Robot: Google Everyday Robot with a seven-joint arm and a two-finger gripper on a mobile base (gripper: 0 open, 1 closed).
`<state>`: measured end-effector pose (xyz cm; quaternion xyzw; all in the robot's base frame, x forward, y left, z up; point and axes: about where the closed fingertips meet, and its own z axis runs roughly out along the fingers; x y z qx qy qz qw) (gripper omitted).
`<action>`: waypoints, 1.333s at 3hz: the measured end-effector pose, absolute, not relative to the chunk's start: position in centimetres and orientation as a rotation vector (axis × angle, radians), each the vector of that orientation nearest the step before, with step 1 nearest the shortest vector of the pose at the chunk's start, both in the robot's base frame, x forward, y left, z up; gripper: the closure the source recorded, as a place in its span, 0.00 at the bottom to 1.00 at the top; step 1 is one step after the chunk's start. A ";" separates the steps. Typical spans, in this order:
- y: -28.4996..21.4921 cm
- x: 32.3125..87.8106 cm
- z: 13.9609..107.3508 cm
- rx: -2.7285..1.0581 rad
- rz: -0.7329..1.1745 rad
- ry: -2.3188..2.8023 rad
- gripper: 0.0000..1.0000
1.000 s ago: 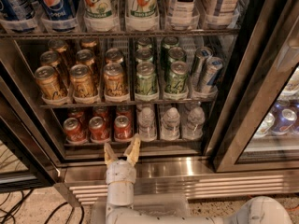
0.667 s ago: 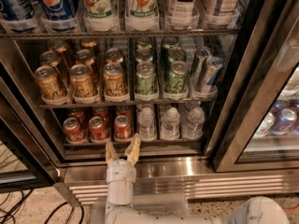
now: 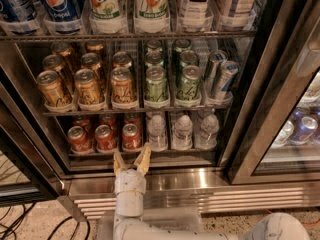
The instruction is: Pick coke can from bottom shelf of fridge
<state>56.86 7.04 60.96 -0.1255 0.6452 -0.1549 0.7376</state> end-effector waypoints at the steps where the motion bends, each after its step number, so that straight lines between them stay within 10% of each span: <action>1: 7.8 57.4 60.4 -0.292 -0.280 1.445 0.33; 4: 7.8 58.4 60.6 -0.251 -0.235 1.442 0.36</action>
Offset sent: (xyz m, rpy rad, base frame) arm 0.0093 0.0256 -0.0186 0.0697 0.0875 0.1267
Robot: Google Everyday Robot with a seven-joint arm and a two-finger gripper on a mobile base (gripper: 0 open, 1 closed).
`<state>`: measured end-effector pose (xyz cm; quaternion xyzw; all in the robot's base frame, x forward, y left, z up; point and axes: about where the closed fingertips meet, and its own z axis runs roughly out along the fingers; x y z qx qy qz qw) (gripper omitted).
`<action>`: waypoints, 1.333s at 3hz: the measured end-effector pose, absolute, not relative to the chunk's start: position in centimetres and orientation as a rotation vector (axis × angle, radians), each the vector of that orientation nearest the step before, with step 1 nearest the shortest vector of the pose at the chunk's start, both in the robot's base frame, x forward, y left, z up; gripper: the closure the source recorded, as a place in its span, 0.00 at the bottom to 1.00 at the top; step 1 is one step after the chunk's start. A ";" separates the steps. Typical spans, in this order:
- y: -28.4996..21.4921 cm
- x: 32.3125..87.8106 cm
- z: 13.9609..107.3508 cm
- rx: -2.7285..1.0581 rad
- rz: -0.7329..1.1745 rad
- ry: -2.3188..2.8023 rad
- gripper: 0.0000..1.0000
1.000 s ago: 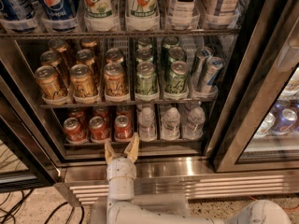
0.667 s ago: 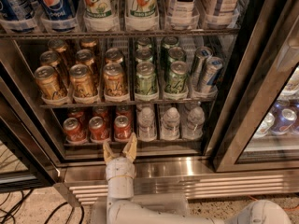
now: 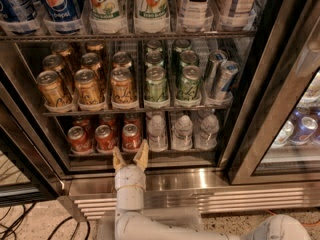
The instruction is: Pick coke can from bottom shelf of fridge
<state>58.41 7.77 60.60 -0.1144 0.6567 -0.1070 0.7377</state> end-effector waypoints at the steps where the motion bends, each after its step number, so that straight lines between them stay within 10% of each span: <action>1: 7.2 59.0 61.1 -0.221 -0.237 1.431 0.37; 4: 6.6 60.7 60.4 -0.169 -0.226 1.455 0.36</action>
Offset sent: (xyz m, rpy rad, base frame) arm 0.0150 -0.0098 0.0043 0.0516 -0.0169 -0.0320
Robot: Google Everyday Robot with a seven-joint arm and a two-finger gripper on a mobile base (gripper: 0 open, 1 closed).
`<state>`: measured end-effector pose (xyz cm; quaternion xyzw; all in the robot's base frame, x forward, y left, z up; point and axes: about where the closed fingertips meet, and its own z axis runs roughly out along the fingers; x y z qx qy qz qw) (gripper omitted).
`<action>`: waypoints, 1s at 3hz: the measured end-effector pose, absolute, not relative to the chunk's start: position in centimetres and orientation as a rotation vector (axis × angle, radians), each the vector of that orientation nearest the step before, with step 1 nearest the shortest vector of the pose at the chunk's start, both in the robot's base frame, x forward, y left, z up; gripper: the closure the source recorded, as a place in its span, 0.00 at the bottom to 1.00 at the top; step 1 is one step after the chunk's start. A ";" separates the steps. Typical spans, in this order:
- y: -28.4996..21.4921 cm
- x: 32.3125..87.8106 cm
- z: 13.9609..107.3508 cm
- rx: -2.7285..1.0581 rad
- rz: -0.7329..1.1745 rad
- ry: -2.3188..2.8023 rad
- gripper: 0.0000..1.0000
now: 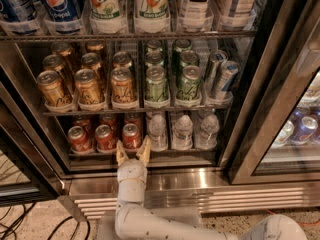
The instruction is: Pick coke can from bottom shelf of fridge
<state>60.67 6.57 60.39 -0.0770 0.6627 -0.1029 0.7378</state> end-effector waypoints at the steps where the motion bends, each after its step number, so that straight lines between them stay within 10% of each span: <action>1: 5.6 62.1 60.1 -0.135 -0.249 1.463 0.37; 3: 6.3 63.9 59.4 -0.147 -0.231 1.477 0.38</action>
Offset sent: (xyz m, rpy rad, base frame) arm 0.0152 -0.0145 -0.0042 0.0128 -0.0007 -0.0540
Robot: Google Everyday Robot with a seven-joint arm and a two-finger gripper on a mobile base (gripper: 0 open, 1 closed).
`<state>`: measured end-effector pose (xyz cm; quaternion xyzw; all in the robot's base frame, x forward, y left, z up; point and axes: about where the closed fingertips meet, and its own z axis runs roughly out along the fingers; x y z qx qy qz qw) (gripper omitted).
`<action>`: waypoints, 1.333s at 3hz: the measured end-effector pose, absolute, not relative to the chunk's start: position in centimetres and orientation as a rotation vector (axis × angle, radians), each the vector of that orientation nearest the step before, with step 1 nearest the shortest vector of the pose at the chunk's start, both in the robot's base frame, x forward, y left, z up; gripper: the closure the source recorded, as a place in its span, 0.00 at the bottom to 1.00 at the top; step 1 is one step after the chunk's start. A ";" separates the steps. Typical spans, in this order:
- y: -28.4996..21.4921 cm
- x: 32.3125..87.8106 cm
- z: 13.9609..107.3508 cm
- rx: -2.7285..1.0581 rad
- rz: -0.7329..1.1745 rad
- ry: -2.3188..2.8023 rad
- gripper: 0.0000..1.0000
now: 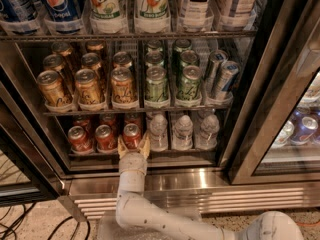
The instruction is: Pick coke can from bottom shelf of fridge
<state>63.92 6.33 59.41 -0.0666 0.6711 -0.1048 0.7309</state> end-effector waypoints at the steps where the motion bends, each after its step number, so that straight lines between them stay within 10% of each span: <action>1: 6.6 64.9 59.3 -0.145 -0.229 1.474 0.42; 4: 6.6 64.7 60.1 -0.216 -0.182 1.419 1.00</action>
Offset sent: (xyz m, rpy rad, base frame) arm 0.0240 0.0079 -0.0019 -0.0176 -0.0288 0.0198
